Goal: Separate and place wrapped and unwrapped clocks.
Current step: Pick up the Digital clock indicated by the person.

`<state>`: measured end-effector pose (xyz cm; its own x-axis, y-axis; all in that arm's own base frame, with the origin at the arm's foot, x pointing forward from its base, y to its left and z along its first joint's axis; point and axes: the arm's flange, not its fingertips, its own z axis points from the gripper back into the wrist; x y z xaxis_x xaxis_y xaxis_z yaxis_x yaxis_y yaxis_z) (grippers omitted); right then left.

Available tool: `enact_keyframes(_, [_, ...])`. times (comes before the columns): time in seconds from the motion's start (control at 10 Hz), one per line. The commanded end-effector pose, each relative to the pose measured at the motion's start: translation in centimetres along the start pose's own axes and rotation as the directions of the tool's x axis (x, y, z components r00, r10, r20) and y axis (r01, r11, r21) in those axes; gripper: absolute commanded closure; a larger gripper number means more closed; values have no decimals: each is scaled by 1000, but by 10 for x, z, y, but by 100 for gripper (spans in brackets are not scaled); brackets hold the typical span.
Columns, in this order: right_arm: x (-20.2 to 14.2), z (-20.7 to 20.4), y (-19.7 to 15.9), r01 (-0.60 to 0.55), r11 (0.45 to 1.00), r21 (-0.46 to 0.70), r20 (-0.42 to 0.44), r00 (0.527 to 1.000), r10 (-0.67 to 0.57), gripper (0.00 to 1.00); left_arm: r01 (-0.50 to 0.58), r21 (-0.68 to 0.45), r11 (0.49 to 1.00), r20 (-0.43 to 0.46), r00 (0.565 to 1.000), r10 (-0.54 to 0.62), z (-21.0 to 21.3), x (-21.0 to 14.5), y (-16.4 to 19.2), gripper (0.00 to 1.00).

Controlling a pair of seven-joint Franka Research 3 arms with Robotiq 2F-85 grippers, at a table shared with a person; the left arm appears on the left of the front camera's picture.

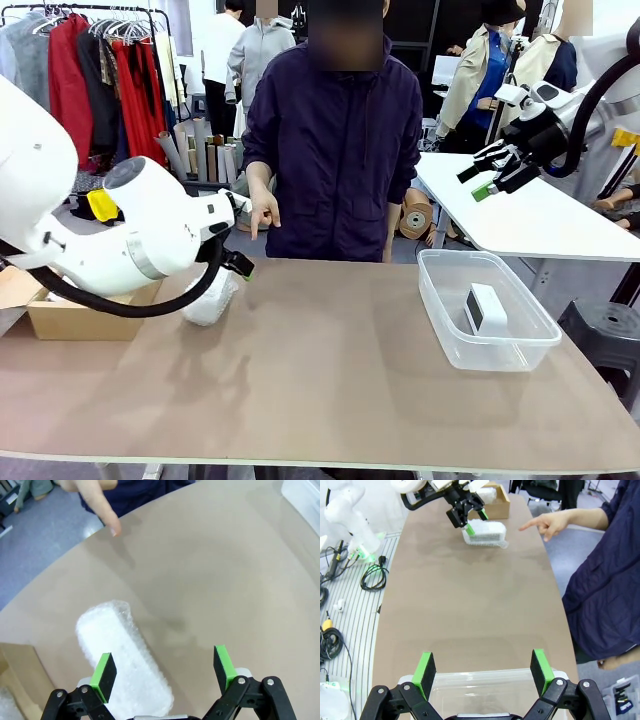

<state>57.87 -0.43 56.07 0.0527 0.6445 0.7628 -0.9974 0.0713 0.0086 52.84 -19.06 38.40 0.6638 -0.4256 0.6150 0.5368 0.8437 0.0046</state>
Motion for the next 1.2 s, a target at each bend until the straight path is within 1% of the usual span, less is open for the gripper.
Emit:
enact_keyframes(0.0, [2,0,3,-8,1000,5,-17,1000,8,0,-58,31,998,-104,993,61,29,23,-9,0])
enact_keyframes(0.1, [2,0,3,-8,1000,5,-17,1000,8,0,-101,65,993,-168,980,111,31,28,-5,0])
enact_keyframes(0.3, [2,0,3,-8,1000,5,-17,1000,8,0,-200,84,976,-219,952,214,27,40,3,0])
enact_keyframes(0.4, [2,0,3,-8,1000,5,-17,1000,8,0,-240,124,963,-219,940,262,19,47,11,0])
enact_keyframes(0.5, [2,0,3,-8,1000,5,-17,1000,8,0,-287,154,945,-219,923,316,9,51,10,0])
enact_keyframes(0.6, [2,0,3,-8,1000,5,-17,1000,8,0,-289,152,945,-232,919,318,1,51,12,0])
enact_keyframes(0.8, [2,0,3,-8,1000,5,-17,1000,8,0,-314,215,925,-261,894,364,-13,47,18,0])
enact_keyframes(0.9, [2,0,3,-8,1000,5,-17,1000,8,0,-290,220,932,-287,893,345,-18,43,24,0])
enact_keyframes(1.0, [2,0,3,-8,1000,5,-17,1000,8,0,-256,241,936,-282,904,320,-23,38,27,0])
enact_keyframes(1.1, [2,0,3,-8,1000,5,-17,1000,8,0,-264,227,937,-305,895,326,-27,34,30,0])
